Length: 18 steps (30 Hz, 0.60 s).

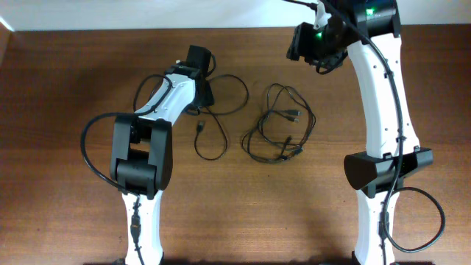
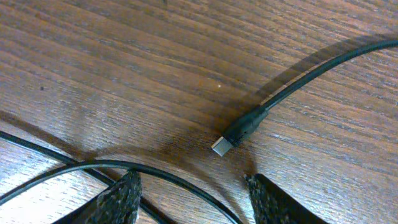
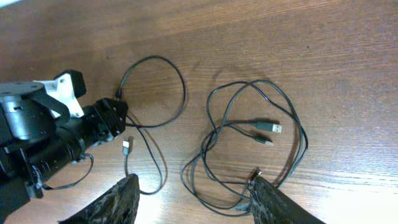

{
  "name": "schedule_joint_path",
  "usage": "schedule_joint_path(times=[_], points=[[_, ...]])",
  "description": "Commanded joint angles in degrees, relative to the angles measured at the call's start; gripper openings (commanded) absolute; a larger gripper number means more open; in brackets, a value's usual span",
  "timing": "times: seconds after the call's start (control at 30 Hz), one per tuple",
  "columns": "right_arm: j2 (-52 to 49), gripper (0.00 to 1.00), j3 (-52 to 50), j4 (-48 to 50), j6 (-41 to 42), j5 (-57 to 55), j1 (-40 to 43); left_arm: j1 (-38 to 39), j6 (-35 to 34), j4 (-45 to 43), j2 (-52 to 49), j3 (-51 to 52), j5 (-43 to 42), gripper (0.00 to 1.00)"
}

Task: Untangle cables

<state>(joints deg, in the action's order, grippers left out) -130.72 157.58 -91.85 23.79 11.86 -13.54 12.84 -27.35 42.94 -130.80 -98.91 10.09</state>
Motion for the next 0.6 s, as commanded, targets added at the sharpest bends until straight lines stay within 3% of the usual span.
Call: schedule_joint_path(times=[0.0,0.17,0.3,0.43,0.57], points=[[-0.26,0.58,-0.02,-0.94,-1.14,-1.14,-0.35,-1.22,4.96,6.69,-4.13,1.55,-0.44,0.61],[-0.26,0.58,-0.02,-1.9,-1.57,-1.66,-0.37,-3.32,5.2,20.41,-4.09,-10.95,-7.58,0.76],[-0.26,0.58,-0.02,-2.75,-2.62,-2.03,-0.37,-3.3,5.18,19.23,-4.26,-10.34,-7.34,0.8],[-0.26,0.58,-0.02,-3.34,-2.64,-2.03,-0.35,-3.1,5.11,12.2,-4.31,-5.14,-7.37,0.68],[-0.26,0.58,-0.02,-3.61,-4.09,-2.01,-0.35,-3.1,5.16,12.98,-4.31,-0.33,-7.34,0.64]])
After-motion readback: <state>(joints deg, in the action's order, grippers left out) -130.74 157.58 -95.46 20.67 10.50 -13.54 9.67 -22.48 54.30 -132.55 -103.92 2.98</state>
